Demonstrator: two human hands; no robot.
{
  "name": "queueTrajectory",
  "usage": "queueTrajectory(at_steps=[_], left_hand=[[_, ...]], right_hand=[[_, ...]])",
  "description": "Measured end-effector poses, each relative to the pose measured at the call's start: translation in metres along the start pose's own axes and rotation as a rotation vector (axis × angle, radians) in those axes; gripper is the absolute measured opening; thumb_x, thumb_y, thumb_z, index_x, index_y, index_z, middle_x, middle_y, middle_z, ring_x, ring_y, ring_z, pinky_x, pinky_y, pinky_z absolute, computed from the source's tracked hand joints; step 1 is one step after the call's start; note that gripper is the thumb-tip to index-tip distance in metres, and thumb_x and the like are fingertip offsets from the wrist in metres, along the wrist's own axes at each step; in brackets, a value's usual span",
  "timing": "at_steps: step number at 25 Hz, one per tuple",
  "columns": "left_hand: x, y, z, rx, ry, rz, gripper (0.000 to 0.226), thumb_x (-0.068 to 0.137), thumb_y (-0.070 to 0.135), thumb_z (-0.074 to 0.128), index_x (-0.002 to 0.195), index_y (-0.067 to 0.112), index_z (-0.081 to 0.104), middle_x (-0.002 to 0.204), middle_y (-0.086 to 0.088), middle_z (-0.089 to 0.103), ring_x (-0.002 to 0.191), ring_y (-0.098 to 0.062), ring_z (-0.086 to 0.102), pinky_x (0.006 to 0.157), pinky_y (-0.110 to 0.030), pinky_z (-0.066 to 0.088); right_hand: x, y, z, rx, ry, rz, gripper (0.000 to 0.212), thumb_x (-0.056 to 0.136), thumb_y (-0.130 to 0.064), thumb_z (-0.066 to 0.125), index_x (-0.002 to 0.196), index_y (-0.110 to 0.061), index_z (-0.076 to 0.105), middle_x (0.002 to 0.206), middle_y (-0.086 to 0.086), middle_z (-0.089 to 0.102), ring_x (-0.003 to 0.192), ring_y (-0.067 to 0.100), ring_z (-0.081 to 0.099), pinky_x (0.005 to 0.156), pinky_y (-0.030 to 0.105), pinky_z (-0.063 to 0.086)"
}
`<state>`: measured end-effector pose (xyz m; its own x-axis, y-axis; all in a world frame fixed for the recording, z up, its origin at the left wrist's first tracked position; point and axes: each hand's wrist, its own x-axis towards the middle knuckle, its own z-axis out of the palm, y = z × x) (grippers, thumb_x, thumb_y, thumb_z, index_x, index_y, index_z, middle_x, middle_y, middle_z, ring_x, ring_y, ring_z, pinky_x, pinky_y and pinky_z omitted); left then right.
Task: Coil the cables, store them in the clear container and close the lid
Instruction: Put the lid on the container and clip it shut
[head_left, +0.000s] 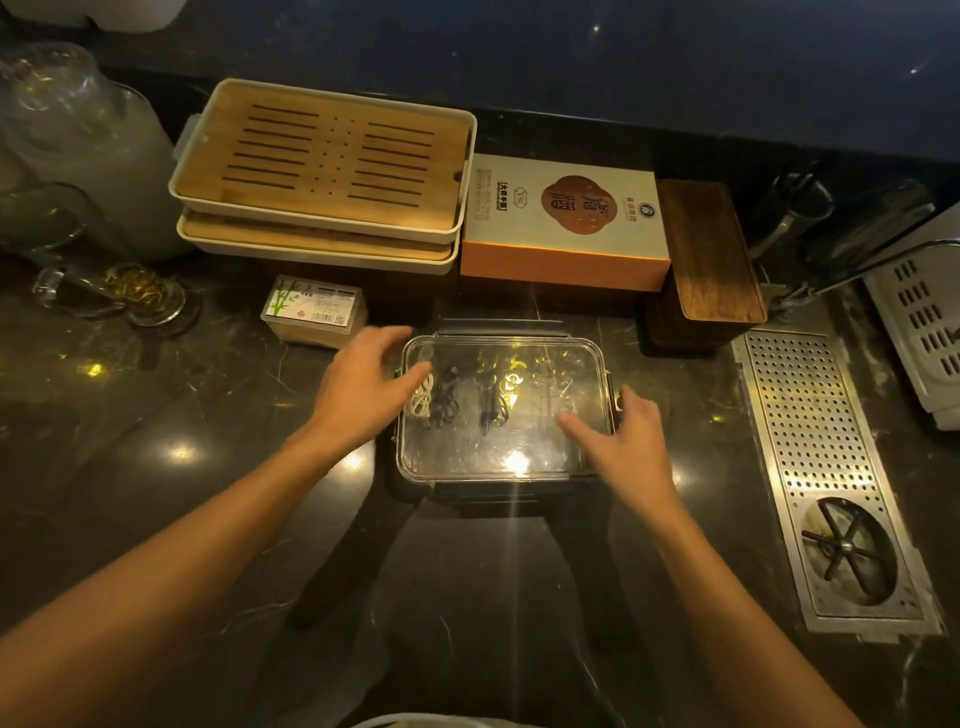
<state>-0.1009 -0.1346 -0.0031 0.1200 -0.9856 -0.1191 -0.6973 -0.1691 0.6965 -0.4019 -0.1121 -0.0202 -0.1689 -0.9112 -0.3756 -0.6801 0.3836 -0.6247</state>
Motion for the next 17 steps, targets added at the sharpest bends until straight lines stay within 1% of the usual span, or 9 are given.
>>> queueTrajectory(at_steps=[1, 3, 4, 6, 8, 10, 12, 15, 17], left_hand=[[0.009, 0.010, 0.003, 0.030, -0.026, 0.121, 0.053, 0.093, 0.040, 0.068, 0.141, 0.020, 0.056, 0.133, 0.003, 0.060, 0.120, -0.012, 0.057, 0.101, -0.036, 0.050], [0.026, 0.029, 0.015, 0.129, -0.141, 0.288, 0.057, 0.096, 0.045, 0.061, 0.146, 0.021, 0.051, 0.147, 0.001, 0.053, 0.134, -0.015, 0.050, 0.111, -0.043, 0.044], [0.033, 0.035, 0.023, 0.205, -0.202, 0.325, 0.060, 0.096, 0.048, 0.059, 0.149, 0.022, 0.046, 0.154, -0.001, 0.047, 0.141, -0.017, 0.044, 0.116, -0.045, 0.039], [0.044, 0.042, 0.039, 0.332, -0.286, 0.345, 0.067, 0.097, 0.053, 0.055, 0.153, 0.021, 0.039, 0.162, -0.004, 0.035, 0.150, -0.022, 0.032, 0.122, -0.046, 0.027], [0.050, 0.042, 0.051, 0.390, -0.315, 0.334, 0.070, 0.096, 0.057, 0.052, 0.154, 0.020, 0.037, 0.163, -0.006, 0.034, 0.151, -0.024, 0.029, 0.122, -0.050, 0.021], [0.053, 0.041, 0.057, 0.411, -0.324, 0.334, 0.071, 0.096, 0.058, 0.052, 0.153, 0.019, 0.038, 0.158, -0.004, 0.043, 0.146, -0.023, 0.037, 0.120, -0.050, 0.025], [0.057, 0.040, 0.057, 0.428, -0.332, 0.348, 0.071, 0.094, 0.059, 0.054, 0.152, 0.020, 0.039, 0.151, -0.004, 0.050, 0.138, -0.024, 0.046, 0.115, -0.048, 0.031], [0.061, 0.039, 0.055, 0.431, -0.374, 0.341, 0.074, 0.092, 0.063, 0.054, 0.151, 0.022, 0.038, 0.149, -0.003, 0.051, 0.134, -0.025, 0.049, 0.112, -0.049, 0.035], [0.063, 0.039, 0.056, 0.433, -0.391, 0.331, 0.074, 0.092, 0.063, 0.054, 0.151, 0.022, 0.038, 0.149, -0.003, 0.051, 0.133, -0.026, 0.049, 0.111, -0.050, 0.036]], right_hand=[[-0.011, 0.000, 0.003, -0.014, -0.018, -0.014, 0.113, 0.075, -0.064, 0.080, 0.161, -0.015, 0.024, 0.163, 0.011, 0.030, 0.148, 0.030, 0.036, 0.117, 0.052, 0.039], [-0.029, 0.004, 0.008, 0.034, -0.060, -0.055, 0.122, 0.068, -0.059, 0.087, 0.162, -0.022, 0.018, 0.161, 0.007, 0.030, 0.146, 0.026, 0.035, 0.117, 0.046, 0.038], [-0.035, 0.009, 0.010, 0.062, -0.072, -0.070, 0.124, 0.066, -0.056, 0.090, 0.162, -0.024, 0.018, 0.158, 0.005, 0.031, 0.144, 0.022, 0.037, 0.116, 0.040, 0.037], [-0.043, 0.016, 0.009, 0.091, -0.087, -0.084, 0.127, 0.066, -0.048, 0.093, 0.163, -0.025, 0.013, 0.157, 0.000, 0.030, 0.139, 0.010, 0.035, 0.112, 0.029, 0.032], [-0.044, 0.018, 0.007, 0.082, -0.121, -0.088, 0.133, 0.067, -0.044, 0.093, 0.164, -0.024, 0.004, 0.161, -0.003, 0.024, 0.137, 0.002, 0.028, 0.111, 0.025, 0.026], [-0.042, 0.021, 0.008, 0.056, -0.148, -0.084, 0.140, 0.067, -0.046, 0.093, 0.164, -0.023, -0.005, 0.166, -0.003, 0.016, 0.145, 0.007, 0.025, 0.111, 0.025, 0.024], [-0.040, 0.022, 0.008, 0.024, -0.141, -0.097, 0.144, 0.065, -0.050, 0.092, 0.164, -0.022, -0.008, 0.167, -0.003, 0.013, 0.151, 0.015, 0.025, 0.113, 0.026, 0.025], [-0.038, 0.023, 0.009, -0.077, -0.129, -0.131, 0.146, 0.063, -0.056, 0.091, 0.163, -0.022, -0.010, 0.166, 0.000, 0.014, 0.151, 0.020, 0.028, 0.118, 0.039, 0.034], [-0.037, 0.023, 0.009, -0.108, -0.116, -0.147, 0.145, 0.064, -0.055, 0.091, 0.163, -0.020, -0.008, 0.163, 0.002, 0.018, 0.149, 0.021, 0.031, 0.117, 0.041, 0.037]])
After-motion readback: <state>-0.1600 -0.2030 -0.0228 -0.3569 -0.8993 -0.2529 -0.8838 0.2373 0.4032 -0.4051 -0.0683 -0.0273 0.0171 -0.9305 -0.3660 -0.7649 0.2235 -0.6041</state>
